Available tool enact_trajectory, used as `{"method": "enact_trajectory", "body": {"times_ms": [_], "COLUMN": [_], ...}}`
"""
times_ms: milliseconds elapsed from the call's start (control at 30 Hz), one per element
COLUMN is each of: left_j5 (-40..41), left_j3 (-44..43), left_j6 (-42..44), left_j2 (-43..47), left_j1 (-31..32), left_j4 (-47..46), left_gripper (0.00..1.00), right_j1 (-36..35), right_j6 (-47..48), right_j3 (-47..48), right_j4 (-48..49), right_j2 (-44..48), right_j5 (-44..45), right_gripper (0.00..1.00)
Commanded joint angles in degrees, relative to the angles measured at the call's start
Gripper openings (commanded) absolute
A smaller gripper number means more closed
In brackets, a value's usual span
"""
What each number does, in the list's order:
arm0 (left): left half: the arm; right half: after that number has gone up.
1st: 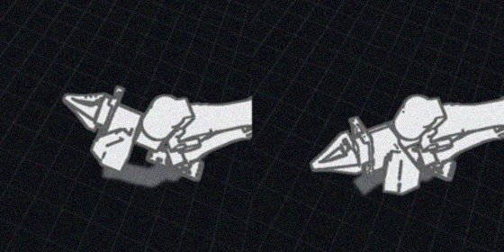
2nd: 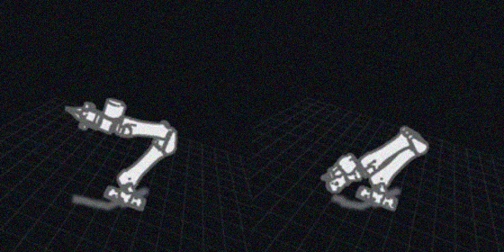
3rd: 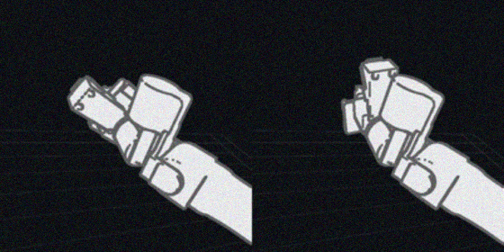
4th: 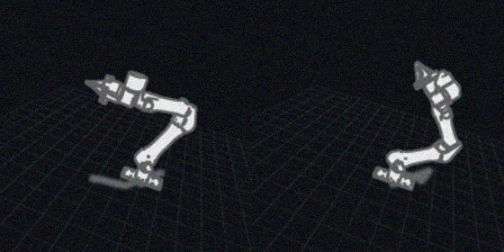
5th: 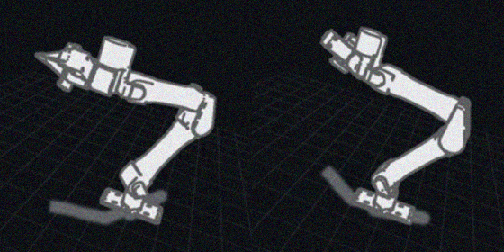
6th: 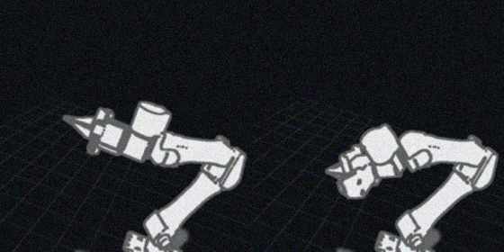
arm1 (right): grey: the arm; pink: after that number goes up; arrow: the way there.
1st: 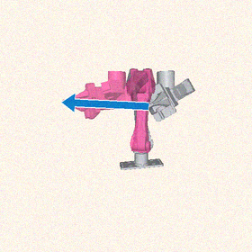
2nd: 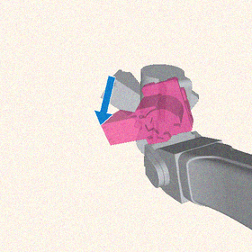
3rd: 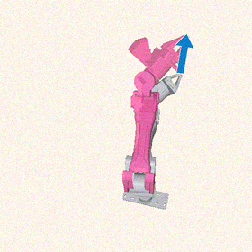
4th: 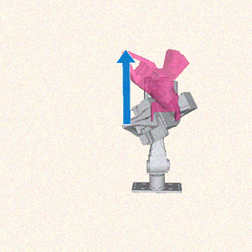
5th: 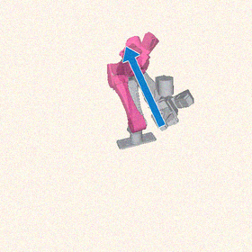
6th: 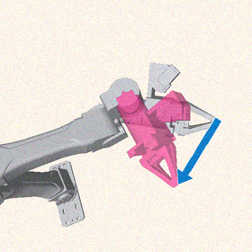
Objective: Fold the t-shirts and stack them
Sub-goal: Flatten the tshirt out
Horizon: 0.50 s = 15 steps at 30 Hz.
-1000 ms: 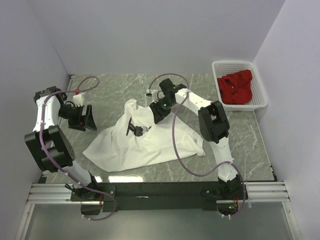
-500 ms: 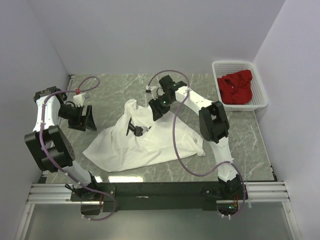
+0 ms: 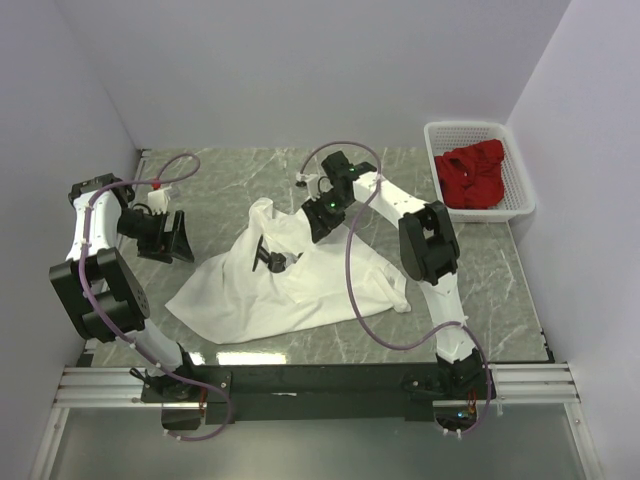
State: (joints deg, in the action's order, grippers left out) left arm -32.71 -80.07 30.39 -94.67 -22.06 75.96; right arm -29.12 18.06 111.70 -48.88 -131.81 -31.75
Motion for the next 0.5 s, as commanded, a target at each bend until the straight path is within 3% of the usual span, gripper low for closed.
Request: {"method": "enact_trajectory", "body": {"times_ms": [0,467], "left_j5": [-1.83,-2.80], "left_j3": [-2.10,-1.93], "left_j6": [0.63,0.63], "left_j2": [-0.25,-0.16], "left_j1": [-0.26,-0.17], "left_j4": [1.20,0.50], "left_gripper": [0.85,0.85], "right_j1": [0.38,1.00], "right_j6": [1.01,-0.92], "right_j3": [0.36,0.45], "right_j4": [-1.12,-5.70], "right_j2": [-2.31,-2.14], "right_j5": [0.55,-7.89], "right_gripper": [0.52,0.43]}}
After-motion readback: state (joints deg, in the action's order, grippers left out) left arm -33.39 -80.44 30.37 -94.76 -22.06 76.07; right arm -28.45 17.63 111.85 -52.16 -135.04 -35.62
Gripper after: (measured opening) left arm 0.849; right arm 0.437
